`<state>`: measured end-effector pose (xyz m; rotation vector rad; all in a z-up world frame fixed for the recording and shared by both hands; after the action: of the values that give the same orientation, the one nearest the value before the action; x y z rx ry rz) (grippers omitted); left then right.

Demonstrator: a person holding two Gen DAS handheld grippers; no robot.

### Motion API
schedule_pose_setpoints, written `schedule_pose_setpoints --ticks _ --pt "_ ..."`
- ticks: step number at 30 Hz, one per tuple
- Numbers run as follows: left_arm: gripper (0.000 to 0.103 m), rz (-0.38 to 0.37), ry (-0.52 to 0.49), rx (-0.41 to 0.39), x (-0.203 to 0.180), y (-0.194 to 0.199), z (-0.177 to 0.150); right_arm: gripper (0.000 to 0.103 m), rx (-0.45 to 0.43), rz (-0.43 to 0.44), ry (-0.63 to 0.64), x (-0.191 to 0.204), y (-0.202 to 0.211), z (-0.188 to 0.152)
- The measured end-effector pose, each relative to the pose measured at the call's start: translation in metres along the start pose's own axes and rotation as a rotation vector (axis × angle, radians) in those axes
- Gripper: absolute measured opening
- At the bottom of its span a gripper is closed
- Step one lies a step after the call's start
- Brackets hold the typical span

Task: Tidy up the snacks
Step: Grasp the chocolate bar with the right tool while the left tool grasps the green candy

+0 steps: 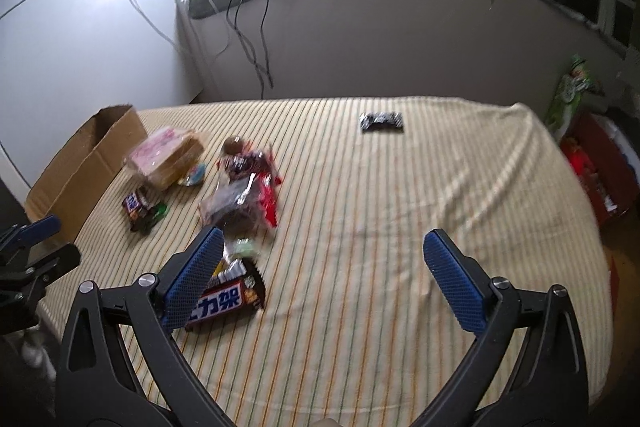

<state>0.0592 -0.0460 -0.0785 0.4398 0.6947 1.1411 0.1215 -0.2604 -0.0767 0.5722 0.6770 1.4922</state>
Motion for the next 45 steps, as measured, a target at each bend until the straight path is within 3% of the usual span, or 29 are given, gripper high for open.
schedule_pose_setpoints --ticks 7,12,22,27,34,39,45 --pt "0.061 -0.055 0.004 0.067 -0.002 -0.019 -0.013 0.090 0.154 0.104 0.024 0.019 -0.012 -0.026" --pt "0.055 -0.090 -0.008 0.095 -0.007 -0.025 -0.017 0.082 0.280 0.223 -0.029 0.030 -0.017 -0.044" --pt "0.044 -0.155 -0.035 0.163 -0.015 -0.049 -0.024 0.074 0.393 0.317 -0.127 0.049 -0.029 -0.051" --pt "0.039 -0.179 -0.048 0.194 -0.018 -0.061 -0.027 0.074 0.406 0.301 -0.141 0.059 -0.037 -0.045" --pt "0.039 -0.185 -0.072 0.210 -0.019 -0.069 -0.027 0.074 0.385 0.244 -0.063 0.083 -0.052 -0.036" --pt "0.038 -0.182 -0.088 0.215 -0.020 -0.074 -0.027 0.064 0.360 0.199 0.036 0.091 -0.054 -0.036" --pt "0.035 -0.176 -0.103 0.215 -0.020 -0.079 -0.025 0.063 0.348 0.157 0.108 0.083 -0.050 -0.040"
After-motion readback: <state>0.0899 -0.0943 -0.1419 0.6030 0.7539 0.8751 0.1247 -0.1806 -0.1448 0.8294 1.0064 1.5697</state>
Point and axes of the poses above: each gripper's, at about its wrist camera, not at the fingertips, and y roughly against the way its jaws point, x to its left, z to its top, the point moved 7 cm from there along -y, roughly the way its jaws point, and after that the axes turned 13 degrees about -z, right-handed, at the moved point
